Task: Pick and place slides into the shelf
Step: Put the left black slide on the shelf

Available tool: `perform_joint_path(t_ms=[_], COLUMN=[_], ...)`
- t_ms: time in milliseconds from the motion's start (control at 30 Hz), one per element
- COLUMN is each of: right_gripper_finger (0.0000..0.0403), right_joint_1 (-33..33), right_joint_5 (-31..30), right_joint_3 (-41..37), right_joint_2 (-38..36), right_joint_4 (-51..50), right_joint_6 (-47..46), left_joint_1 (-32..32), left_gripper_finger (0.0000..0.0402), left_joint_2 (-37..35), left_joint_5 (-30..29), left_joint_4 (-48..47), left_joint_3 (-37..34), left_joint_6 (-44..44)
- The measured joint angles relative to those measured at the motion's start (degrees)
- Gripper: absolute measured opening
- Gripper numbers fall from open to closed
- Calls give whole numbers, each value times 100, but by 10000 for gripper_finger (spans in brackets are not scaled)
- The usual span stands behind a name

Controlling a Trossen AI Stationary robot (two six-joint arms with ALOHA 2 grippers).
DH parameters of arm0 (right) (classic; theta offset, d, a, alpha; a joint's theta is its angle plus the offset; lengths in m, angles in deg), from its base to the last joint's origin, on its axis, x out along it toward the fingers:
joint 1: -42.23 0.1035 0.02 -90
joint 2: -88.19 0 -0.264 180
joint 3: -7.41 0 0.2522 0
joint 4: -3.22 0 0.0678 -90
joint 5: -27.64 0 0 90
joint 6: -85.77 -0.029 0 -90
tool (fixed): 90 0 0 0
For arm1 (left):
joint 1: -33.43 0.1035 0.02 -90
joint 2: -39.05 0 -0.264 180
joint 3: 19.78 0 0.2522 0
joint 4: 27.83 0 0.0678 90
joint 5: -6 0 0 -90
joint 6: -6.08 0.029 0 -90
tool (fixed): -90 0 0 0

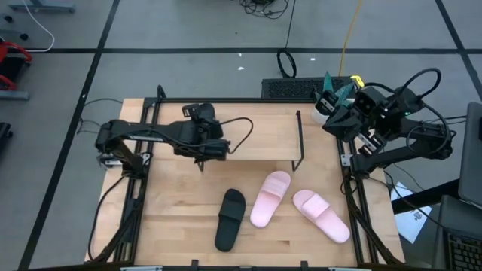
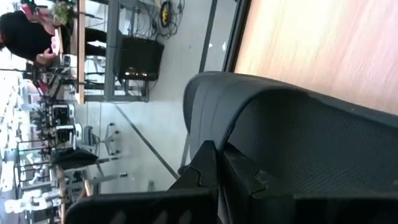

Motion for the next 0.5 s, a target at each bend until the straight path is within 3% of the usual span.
perform_joint_path(t_ms=[500], right_gripper_finger=[0], right_joint_1=[-41], right_joint_5=[-189], right_joint_3=[0], right_joint_2=[-1], right_joint_4=[-9], right_joint_6=[267], left_joint_1=[-312], left_gripper_finger=[0], left_joint_2=[-31], left_joint_5=[-200], left_joint_4=[274], left_joint_3=[-58], left_joint_6=[262])
